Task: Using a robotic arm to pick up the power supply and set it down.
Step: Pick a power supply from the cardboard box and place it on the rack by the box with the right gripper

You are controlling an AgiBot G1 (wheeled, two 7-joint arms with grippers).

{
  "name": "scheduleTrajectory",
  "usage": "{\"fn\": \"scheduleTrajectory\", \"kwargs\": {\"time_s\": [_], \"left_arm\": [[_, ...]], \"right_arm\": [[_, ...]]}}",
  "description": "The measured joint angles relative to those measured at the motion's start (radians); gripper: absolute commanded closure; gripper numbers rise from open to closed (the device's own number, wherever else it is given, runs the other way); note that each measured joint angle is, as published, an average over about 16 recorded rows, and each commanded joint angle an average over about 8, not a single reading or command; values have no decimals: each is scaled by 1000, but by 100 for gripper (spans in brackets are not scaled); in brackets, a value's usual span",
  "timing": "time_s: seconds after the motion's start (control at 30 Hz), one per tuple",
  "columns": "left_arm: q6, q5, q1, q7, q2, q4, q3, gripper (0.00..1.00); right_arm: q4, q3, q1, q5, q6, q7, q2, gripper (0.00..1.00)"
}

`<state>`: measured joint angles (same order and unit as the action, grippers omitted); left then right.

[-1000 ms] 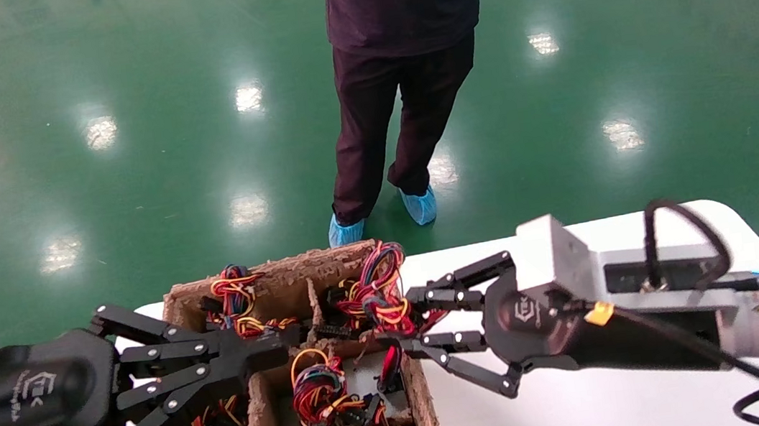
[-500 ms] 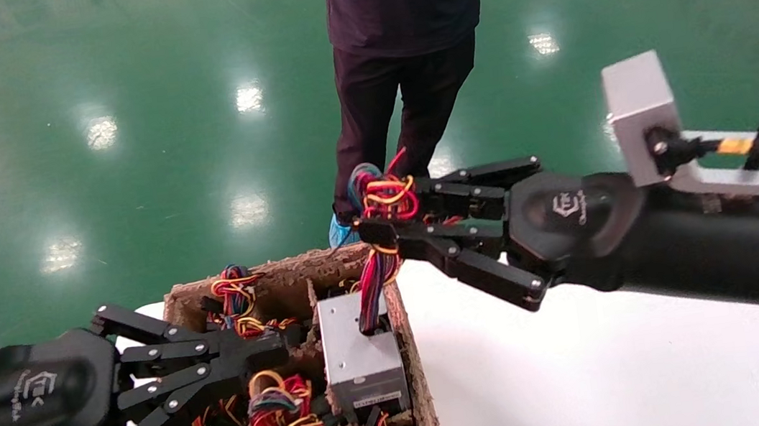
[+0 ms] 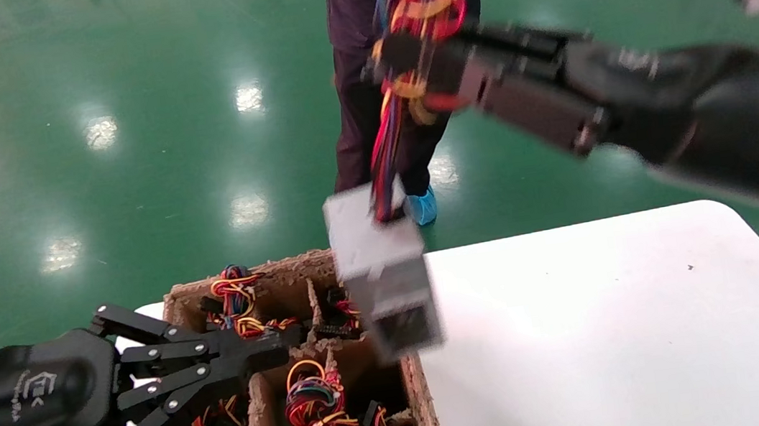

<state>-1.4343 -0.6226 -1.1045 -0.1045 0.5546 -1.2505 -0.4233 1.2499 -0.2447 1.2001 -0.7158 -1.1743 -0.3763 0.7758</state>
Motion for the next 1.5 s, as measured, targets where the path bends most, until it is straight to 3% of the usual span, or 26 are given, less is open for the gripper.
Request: {"fn": "scheduleTrajectory", "kwargs": {"time_s": [0.47,1.03,1.5], "left_arm": [[0,0,0,0,0,0,0,100],[0,0,0,0,0,0,0,100],[0,0,0,0,0,0,0,100]], "right_arm": [[-14,76,-28,-13,180,-20,-89,100],[-126,161,-243,-75,367,0,-281,100],[-226,143,-331,-143,541,-4,-266,100]]}}
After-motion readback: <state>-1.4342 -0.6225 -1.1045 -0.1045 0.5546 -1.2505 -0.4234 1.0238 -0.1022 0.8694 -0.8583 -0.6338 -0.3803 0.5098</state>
